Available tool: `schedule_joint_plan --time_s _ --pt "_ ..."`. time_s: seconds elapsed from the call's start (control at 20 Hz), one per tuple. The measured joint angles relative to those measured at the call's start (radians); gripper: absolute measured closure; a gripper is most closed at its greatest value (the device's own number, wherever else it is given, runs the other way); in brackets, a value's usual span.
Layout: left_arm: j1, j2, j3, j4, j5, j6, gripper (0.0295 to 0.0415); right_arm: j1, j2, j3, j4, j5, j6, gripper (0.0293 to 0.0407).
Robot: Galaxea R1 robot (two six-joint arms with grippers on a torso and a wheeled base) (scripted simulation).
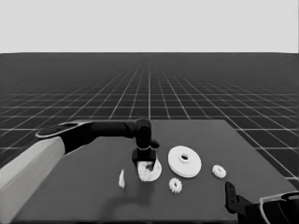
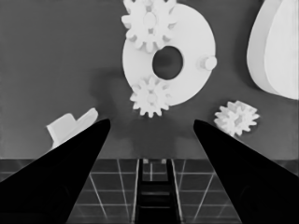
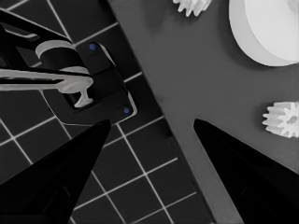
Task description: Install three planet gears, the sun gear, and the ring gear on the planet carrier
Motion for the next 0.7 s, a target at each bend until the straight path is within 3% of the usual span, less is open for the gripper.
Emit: schedule_joint_plan --time_s 0.05,0.1,0.2,0.3,0.5,0.55,0.6,0.7 --pt "-0.106 -0.267 0.372 0.049 -0.358 0.484 0.0303 0.0 0.0 0.0 0.0 0.0 0.0 0.0315" --pt "-0.212 -0.645 0.625 0.079 -0.576 0.983 0.0301 0.0 0.0 0.0 0.0 0.0 0.0 0.0315" --pt "-0.306 -1.012 0.864 0.106 -0.78 1.571 0.0317 0.0 0.0 0.0 0.0 0.0 0.0 0.0315" --pt "-0.337 -1.132 0.949 0.115 -0.85 1.775 0.0324 0.0 0.0 0.0 0.0 0.0 0.0 0.0315" --pt "-0.352 -1.186 0.987 0.12 -0.883 1.87 0.0326 0.0 0.0 0.0 0.0 0.0 0.0 0.0315" --pt "-0.353 -1.189 0.99 0.12 -0.885 1.875 0.0326 0.204 0.313 -0.066 0.102 -0.395 0.484 0.0308" --pt "-0.353 -1.19 0.991 0.12 -0.886 1.878 0.0326 0.286 0.609 -0.233 0.272 -0.478 0.916 0.0307" --pt "-0.354 -1.192 0.992 0.12 -0.887 1.881 0.0326 0.318 0.783 -0.492 0.407 -0.43 1.168 0.0313"
